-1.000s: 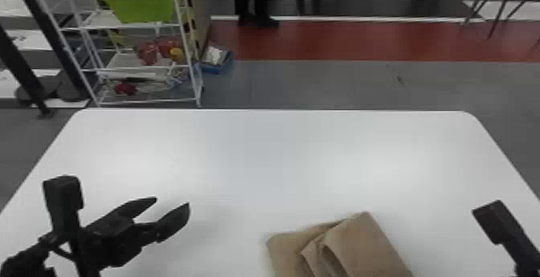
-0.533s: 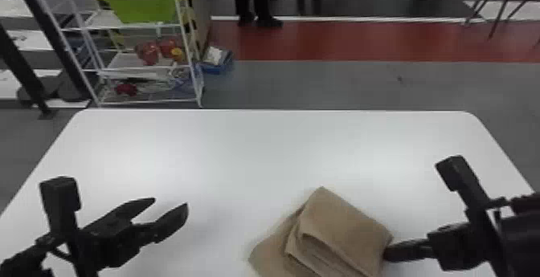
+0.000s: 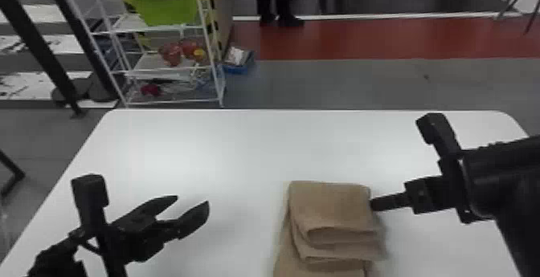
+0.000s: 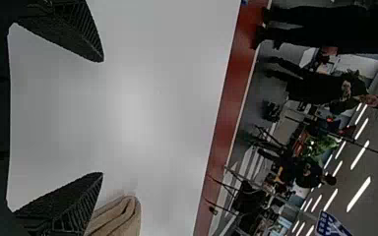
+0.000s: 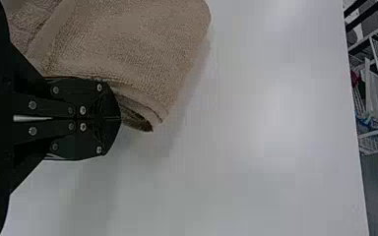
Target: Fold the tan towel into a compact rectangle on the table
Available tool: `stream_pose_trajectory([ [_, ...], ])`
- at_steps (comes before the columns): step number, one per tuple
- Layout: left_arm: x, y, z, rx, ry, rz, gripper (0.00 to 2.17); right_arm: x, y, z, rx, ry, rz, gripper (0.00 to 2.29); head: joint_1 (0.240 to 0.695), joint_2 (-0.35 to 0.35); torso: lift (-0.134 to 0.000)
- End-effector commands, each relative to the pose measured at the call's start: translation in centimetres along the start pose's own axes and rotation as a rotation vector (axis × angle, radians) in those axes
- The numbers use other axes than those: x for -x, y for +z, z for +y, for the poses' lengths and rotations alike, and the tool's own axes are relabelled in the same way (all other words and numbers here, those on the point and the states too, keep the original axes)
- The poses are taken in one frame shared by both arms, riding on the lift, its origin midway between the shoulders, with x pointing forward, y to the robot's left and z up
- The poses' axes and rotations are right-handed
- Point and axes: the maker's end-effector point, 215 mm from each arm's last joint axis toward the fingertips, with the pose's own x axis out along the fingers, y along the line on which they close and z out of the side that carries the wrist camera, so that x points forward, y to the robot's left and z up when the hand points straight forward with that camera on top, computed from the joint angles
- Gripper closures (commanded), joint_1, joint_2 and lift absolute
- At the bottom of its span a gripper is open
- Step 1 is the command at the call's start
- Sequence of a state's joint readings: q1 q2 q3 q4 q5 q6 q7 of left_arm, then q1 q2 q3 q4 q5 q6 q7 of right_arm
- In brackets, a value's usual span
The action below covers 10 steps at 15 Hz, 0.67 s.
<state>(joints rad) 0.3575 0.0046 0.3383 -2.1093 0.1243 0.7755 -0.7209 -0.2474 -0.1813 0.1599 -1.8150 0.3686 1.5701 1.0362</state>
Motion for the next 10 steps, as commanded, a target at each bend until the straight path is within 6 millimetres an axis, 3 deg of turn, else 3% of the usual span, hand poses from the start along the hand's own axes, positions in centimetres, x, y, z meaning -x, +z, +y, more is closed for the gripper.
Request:
stream_pose_trajectory([
  [1, -0.2, 0.1, -0.3, 0.007, -0.005, -0.005, 0.05, -0.7, 1.5, 0.6, -0.007, 0.001, -0.003, 2.13, 0.695, 0.095, -0.123],
  [3, -0.3, 0.0, -0.2, 0.008, -0.005, -0.004, 0.05, -0.8, 1.2, 0.5, -0.010, 0.002, 0.000, 2.11, 0.695, 0.105, -0.123],
  [4, -0.2, 0.0, -0.2, 0.008, -0.004, -0.004, 0.05, -0.3, 0.4, 0.4, 0.003, -0.010, -0.006, 1.96, 0.695, 0.108, -0.123],
  [5, -0.1, 0.1, -0.1, 0.008, -0.003, -0.007, 0.05, 0.7, -0.7, 0.1, 0.027, -0.027, -0.014, 1.66, 0.695, 0.110, -0.123],
  [7, -0.1, 0.2, 0.0, 0.009, 0.000, -0.008, 0.05, 4.8, -4.2, -2.1, 0.116, -0.108, -0.018, 0.56, 0.695, 0.100, -0.123],
  [8, -0.1, 0.3, 0.0, 0.008, -0.001, -0.009, 0.05, 6.8, -5.1, -3.3, 0.161, -0.160, -0.037, 0.15, 0.695, 0.088, -0.123],
  [10, -0.3, 0.3, -0.2, 0.007, -0.005, -0.009, 0.05, 9.8, -3.3, -3.9, 0.351, -0.210, -0.147, 0.01, 0.695, 0.051, -0.123],
])
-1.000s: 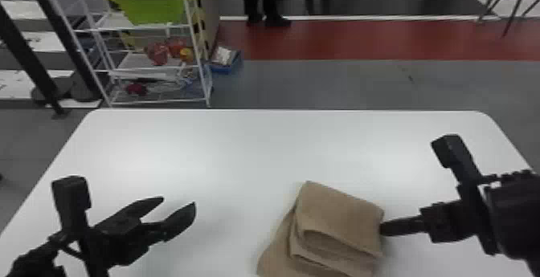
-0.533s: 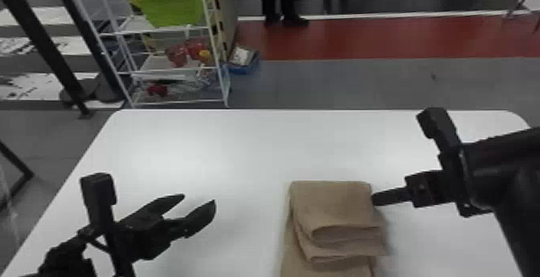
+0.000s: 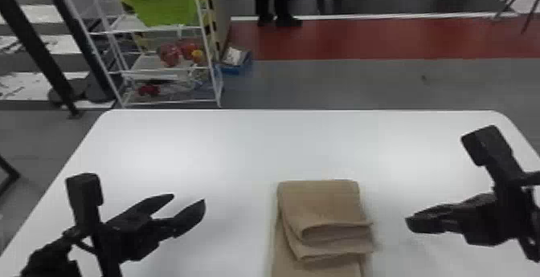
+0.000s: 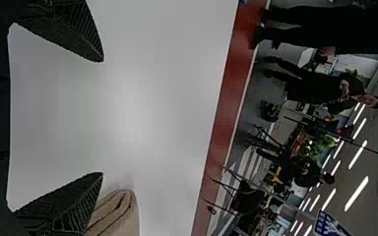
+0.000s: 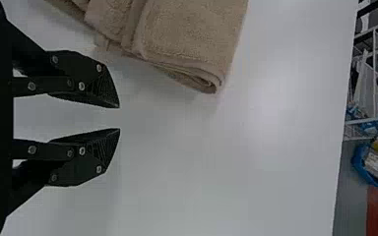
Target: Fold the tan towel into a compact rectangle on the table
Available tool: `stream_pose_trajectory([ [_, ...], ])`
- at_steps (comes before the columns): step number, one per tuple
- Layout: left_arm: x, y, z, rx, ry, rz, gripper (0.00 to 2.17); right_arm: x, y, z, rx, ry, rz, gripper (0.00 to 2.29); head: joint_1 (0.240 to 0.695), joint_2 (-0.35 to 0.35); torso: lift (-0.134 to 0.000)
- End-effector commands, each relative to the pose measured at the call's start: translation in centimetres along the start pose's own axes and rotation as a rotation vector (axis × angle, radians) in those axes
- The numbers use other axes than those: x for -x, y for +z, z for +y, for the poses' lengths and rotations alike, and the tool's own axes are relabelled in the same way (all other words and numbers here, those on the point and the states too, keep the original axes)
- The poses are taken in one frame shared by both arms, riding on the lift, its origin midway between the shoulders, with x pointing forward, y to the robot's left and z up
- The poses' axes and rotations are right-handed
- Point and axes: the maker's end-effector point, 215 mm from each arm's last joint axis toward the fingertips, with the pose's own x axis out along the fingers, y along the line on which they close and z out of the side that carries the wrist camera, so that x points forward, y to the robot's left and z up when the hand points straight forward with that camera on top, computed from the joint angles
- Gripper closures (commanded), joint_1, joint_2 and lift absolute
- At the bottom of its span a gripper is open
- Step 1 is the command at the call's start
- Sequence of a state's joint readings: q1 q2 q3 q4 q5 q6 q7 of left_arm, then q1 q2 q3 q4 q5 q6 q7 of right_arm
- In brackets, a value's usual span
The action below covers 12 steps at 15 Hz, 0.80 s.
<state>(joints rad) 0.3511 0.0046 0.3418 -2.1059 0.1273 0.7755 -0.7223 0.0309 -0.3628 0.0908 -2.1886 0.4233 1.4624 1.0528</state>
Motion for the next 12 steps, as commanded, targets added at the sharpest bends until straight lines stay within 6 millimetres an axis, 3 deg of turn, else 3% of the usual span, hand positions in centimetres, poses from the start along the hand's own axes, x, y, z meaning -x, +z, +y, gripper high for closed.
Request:
stream_pose_trajectory([
  [1, -0.4, 0.1, -0.5, 0.004, -0.009, -0.004, 0.05, 3.1, 2.7, -0.8, 0.299, -0.079, -0.139, 0.01, 0.695, 0.007, -0.123],
  [5, -0.3, -0.3, -0.5, 0.007, -0.008, 0.001, 0.05, 3.4, 4.9, 1.2, 0.537, -0.094, -0.179, 0.05, 0.695, -0.009, -0.123],
  [10, -0.1, -0.4, -0.2, 0.011, -0.002, 0.003, 0.05, 0.5, 2.6, 6.9, 0.717, 0.011, -0.076, 0.09, 0.695, 0.060, -0.123],
  [12, -0.2, -0.5, -0.5, 0.009, -0.005, 0.003, 0.05, 0.0, 2.9, 8.4, 0.814, 0.026, -0.062, 0.09, 0.695, 0.086, -0.123],
])
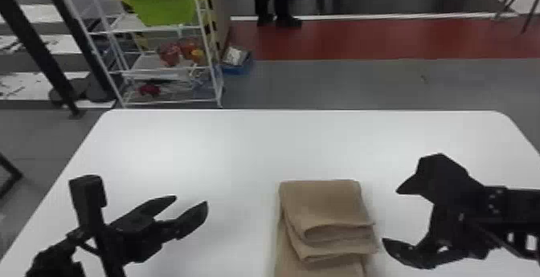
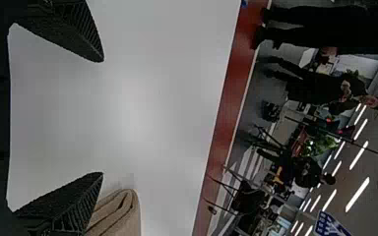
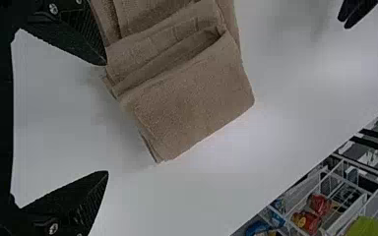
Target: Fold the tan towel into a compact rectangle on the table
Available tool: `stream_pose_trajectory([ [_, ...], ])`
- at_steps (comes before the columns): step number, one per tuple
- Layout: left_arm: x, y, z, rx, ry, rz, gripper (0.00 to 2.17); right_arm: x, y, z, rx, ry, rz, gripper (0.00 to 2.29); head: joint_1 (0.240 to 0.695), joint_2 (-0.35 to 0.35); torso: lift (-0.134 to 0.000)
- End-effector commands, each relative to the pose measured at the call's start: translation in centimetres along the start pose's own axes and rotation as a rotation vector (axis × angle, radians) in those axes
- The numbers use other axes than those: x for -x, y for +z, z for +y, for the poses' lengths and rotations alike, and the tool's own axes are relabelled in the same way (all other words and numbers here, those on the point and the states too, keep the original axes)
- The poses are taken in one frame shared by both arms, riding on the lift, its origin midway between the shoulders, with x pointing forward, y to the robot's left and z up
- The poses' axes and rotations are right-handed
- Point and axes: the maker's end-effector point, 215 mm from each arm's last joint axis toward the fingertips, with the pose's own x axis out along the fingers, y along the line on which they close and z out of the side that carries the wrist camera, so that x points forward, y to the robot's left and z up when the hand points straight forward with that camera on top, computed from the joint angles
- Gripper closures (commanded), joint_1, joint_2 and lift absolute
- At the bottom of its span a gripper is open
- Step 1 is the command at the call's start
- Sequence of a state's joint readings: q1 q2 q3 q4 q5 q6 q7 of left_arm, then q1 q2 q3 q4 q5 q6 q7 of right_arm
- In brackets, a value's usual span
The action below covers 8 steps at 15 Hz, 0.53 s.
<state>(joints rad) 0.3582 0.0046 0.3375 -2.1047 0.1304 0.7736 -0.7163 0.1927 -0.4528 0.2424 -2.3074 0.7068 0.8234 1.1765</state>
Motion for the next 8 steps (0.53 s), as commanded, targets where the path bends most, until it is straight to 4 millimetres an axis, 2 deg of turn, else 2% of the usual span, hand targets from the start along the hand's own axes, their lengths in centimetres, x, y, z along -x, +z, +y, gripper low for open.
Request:
stream_pose_trajectory([
  [1, -0.3, -0.1, -0.4, 0.005, -0.006, -0.001, 0.05, -0.5, 0.7, 0.5, 0.082, 0.021, 0.019, 0.09, 0.695, 0.097, -0.123],
  [4, -0.3, -0.3, -0.4, 0.005, -0.001, 0.003, 0.06, -1.2, 0.7, 0.7, 0.145, 0.055, 0.047, 0.10, 0.695, 0.117, -0.123],
  [6, -0.3, -0.3, -0.4, 0.005, 0.000, 0.003, 0.06, -1.9, 0.2, 2.0, 0.186, 0.095, 0.083, 0.10, 0.695, 0.121, -0.123],
  [8, -0.3, -0.4, -0.3, 0.007, 0.004, 0.004, 0.06, -2.2, 0.5, 2.3, 0.194, 0.111, 0.083, 0.11, 0.695, 0.125, -0.123],
])
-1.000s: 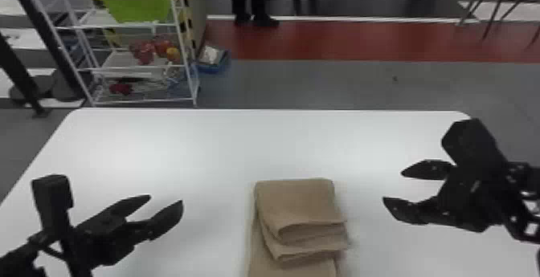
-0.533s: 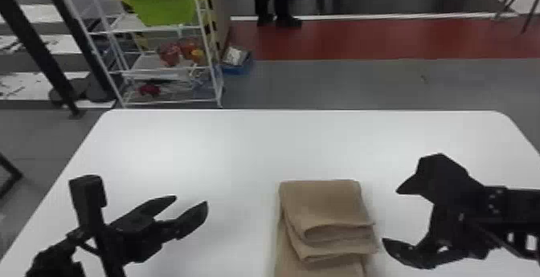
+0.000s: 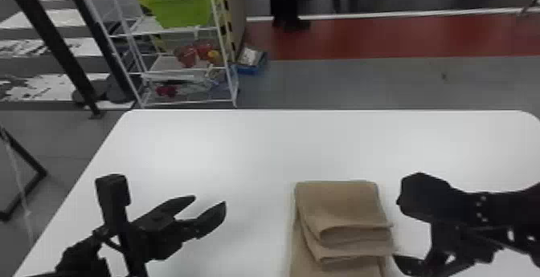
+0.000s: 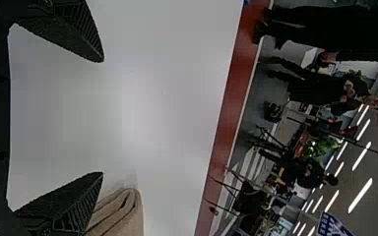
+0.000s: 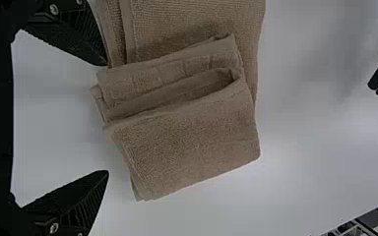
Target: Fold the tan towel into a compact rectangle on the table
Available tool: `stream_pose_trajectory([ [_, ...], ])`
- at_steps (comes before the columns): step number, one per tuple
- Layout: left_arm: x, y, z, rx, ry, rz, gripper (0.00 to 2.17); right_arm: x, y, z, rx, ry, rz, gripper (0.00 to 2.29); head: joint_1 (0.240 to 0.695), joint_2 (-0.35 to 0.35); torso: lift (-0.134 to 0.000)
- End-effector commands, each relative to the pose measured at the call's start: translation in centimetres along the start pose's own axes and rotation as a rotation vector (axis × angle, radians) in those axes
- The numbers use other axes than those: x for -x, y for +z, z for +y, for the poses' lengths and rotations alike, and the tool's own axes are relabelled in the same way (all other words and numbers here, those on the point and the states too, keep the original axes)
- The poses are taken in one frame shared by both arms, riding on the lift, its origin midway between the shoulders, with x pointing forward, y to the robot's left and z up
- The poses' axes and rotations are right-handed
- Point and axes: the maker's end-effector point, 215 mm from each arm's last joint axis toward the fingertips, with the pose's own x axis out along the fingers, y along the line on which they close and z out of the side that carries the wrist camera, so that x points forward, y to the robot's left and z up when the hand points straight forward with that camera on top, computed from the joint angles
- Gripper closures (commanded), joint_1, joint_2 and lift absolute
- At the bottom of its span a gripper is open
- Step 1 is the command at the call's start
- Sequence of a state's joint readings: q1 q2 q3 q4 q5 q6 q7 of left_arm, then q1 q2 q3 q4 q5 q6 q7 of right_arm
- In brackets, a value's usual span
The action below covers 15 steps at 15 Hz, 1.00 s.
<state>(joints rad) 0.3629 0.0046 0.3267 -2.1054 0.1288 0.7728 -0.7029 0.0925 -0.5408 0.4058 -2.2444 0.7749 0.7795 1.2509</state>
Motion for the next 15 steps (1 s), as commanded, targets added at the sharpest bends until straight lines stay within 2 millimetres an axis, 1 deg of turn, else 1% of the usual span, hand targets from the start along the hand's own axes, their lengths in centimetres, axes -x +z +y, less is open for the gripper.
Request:
stream_pose_trajectory([
  [1, -0.1, -0.1, -0.1, 0.007, 0.001, -0.004, 0.06, -0.3, 0.6, 0.5, 0.009, 0.024, -0.003, 0.11, 0.695, 0.127, -0.123],
  [3, -0.2, -0.1, -0.1, 0.003, 0.004, -0.006, 0.06, -0.8, 1.3, 0.7, 0.020, 0.033, -0.007, 0.11, 0.695, 0.138, -0.123],
  [5, -0.3, -0.2, -0.2, 0.004, 0.003, -0.004, 0.06, -1.7, 1.9, 0.9, 0.027, 0.053, -0.005, 0.11, 0.695, 0.148, -0.123],
  [10, -0.2, -0.2, 0.0, 0.006, 0.005, -0.004, 0.06, -3.9, 2.4, 1.4, 0.040, 0.093, 0.022, 0.12, 0.695, 0.172, -0.123],
  [12, -0.1, -0.2, 0.1, 0.005, 0.009, -0.006, 0.06, -4.5, 3.1, 1.3, 0.033, 0.094, 0.012, 0.14, 0.695, 0.179, -0.123],
  [15, -0.1, -0.2, 0.3, 0.001, 0.011, -0.012, 0.06, -5.2, 3.1, 0.9, 0.017, 0.095, 0.024, 0.22, 0.695, 0.195, -0.123],
])
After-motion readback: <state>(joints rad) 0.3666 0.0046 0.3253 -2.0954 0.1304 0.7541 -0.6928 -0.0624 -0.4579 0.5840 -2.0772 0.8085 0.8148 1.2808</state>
